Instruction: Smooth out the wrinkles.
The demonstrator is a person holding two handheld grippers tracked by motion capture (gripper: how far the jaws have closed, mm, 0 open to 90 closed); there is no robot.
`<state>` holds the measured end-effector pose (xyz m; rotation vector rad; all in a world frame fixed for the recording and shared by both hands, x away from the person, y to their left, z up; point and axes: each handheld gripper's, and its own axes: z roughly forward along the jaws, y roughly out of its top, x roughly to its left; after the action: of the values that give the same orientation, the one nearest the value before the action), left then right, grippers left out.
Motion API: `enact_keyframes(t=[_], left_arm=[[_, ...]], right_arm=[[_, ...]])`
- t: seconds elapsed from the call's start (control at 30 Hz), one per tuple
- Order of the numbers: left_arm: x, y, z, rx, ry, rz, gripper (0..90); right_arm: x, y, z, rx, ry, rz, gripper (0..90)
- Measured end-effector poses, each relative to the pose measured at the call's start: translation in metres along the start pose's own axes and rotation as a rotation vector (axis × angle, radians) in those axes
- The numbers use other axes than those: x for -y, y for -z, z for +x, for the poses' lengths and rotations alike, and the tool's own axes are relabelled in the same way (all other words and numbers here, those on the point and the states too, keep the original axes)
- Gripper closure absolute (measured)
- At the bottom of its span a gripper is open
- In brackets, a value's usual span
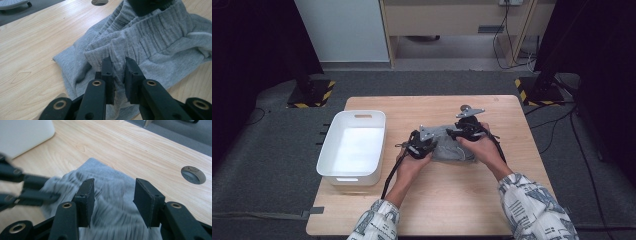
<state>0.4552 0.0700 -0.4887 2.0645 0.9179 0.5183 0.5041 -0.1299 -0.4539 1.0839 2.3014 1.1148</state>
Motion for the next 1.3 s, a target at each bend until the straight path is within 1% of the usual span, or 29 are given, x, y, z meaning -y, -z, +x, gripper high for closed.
enact_keyframes(t=[0.03, 0.07, 0.13, 0.2, 0.23, 0.27, 0.33, 0.37, 0.43, 0.6, 0.8, 0.87, 0.93, 1.03, 1.1, 1.3], left_arm=[[0.0, 0.0, 0.0, 0.0, 0.001, 0.0, 79.3], [0.0, 0.0, 0.0, 0.002, 0.001, 0.0, 79.2], [0.0, 0.0, 0.0, 0.002, 0.001, 0.0, 79.2], [0.0, 0.0, 0.0, 0.004, 0.001, 0.0, 79.2], [0.0, 0.0, 0.0, 0.005, 0.004, -0.001, 79.2], [0.0, 0.0, 0.0, 0.006, 0.006, -0.001, 79.2], [0.001, 0.0, -0.001, 0.003, 0.006, -0.003, 79.2], [0.001, 0.0, -0.001, 0.003, 0.009, -0.005, 79.2], [0.001, 0.0, -0.001, 0.004, 0.01, -0.008, 79.2], [0.003, 0.007, -0.004, 0.006, 0.012, -0.023, 78.8], [0.01, 0.02, -0.009, 0.01, -0.002, -0.036, 77.9], [0.013, 0.023, -0.013, 0.018, -0.012, -0.04, 77.8], [0.016, 0.027, -0.017, 0.023, -0.024, -0.04, 77.6], [0.021, 0.032, -0.023, 0.034, -0.047, -0.037, 77.0], [0.025, 0.035, -0.026, 0.034, -0.062, -0.031, 76.9], [0.031, 0.039, -0.027, 0.021, -0.076, -0.031, 76.0]], right_arm=[[-0.001, -0.003, 0.0, -0.001, -0.01, 0.002, 52.2], [-0.002, -0.007, -0.001, -0.001, -0.015, 0.019, 51.8], [-0.002, -0.013, 0.0, 0.006, -0.007, 0.046, 51.7], [-0.003, -0.018, -0.001, 0.007, -0.001, 0.064, 55.2], [-0.003, -0.019, -0.001, 0.005, 0.002, 0.069, 59.0], [-0.004, -0.02, -0.001, -0.002, 0.013, 0.07, 64.8], [-0.004, -0.02, -0.001, 0.003, 0.024, 0.077, 73.5], [-0.005, -0.019, -0.001, -0.001, 0.02, 0.079, 76.9], [-0.005, -0.018, -0.001, -0.007, 0.028, 0.083, 81.0], [-0.003, -0.006, 0.001, -0.013, 0.037, 0.078, 82.8], [0.004, 0.017, 0.009, -0.046, 0.058, 0.051, 83.2], [0.007, 0.025, 0.014, -0.049, 0.075, 0.044, 83.2], [0.011, 0.032, 0.018, -0.055, 0.078, 0.036, 83.1], [0.017, 0.041, 0.024, -0.07, 0.098, 0.031, 83.3], [0.021, 0.046, 0.027, -0.074, 0.113, 0.027, 83.2], [0.03, 0.057, 0.033, -0.088, 0.127, 0.02, 83.1]])
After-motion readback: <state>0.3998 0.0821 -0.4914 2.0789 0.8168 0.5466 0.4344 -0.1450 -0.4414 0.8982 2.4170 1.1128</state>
